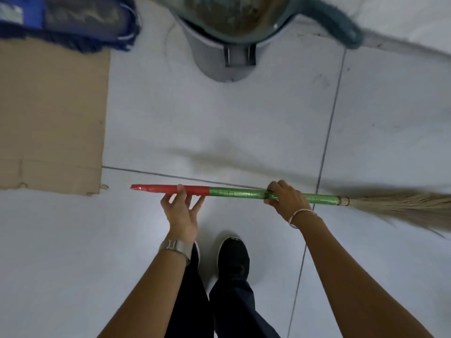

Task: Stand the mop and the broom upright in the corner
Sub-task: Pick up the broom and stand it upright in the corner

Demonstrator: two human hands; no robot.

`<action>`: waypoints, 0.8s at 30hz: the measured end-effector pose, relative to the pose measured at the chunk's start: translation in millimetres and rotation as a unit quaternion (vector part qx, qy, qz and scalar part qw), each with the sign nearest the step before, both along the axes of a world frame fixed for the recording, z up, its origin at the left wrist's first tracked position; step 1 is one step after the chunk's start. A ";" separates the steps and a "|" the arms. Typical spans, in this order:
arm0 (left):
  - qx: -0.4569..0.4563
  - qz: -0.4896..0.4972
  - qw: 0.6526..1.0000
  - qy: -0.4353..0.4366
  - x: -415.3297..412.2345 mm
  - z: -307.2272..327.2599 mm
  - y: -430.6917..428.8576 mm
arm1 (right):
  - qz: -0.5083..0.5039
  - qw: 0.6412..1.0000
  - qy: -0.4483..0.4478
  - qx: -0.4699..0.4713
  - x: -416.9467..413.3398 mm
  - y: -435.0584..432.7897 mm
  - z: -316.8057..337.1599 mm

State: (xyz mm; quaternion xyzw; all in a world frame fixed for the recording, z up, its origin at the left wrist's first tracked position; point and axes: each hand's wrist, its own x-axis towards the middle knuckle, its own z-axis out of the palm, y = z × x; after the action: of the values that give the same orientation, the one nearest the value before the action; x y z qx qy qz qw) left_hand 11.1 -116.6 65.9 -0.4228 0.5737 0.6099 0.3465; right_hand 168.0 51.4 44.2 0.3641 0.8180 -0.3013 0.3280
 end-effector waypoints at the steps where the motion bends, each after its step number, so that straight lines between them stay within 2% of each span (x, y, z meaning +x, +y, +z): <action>1: 0.007 -0.007 0.999 0.031 -7.4 27.3 8.8 | -0.008 1.000 0.010 -0.002 -7.5 7.0 23.0; 9: 0.083 -0.088 0.964 0.238 -79.7 269.0 75.9 | -0.048 0.994 0.102 -0.008 -71.1 49.6 237.2; 16: 0.144 -0.148 0.888 0.411 -130.0 493.8 99.9 | -0.103 0.971 0.216 -0.002 -123.7 48.4 434.6; 21: 0.168 -0.140 0.835 0.505 -147.8 646.4 79.7 | -0.118 0.940 0.321 -0.007 -147.5 21.7 562.9; 24: 0.190 -0.139 0.802 0.549 -157.0 714.1 61.7 | -0.141 0.915 0.379 -0.010 -162.4 -0.2 619.1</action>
State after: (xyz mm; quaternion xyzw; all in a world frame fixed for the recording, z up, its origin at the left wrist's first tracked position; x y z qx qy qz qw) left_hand -145.9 -54.9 780.1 0.1417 0.5930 0.7823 0.1279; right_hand 5.6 51.2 663.3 0.3311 0.8180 -0.4678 -0.0490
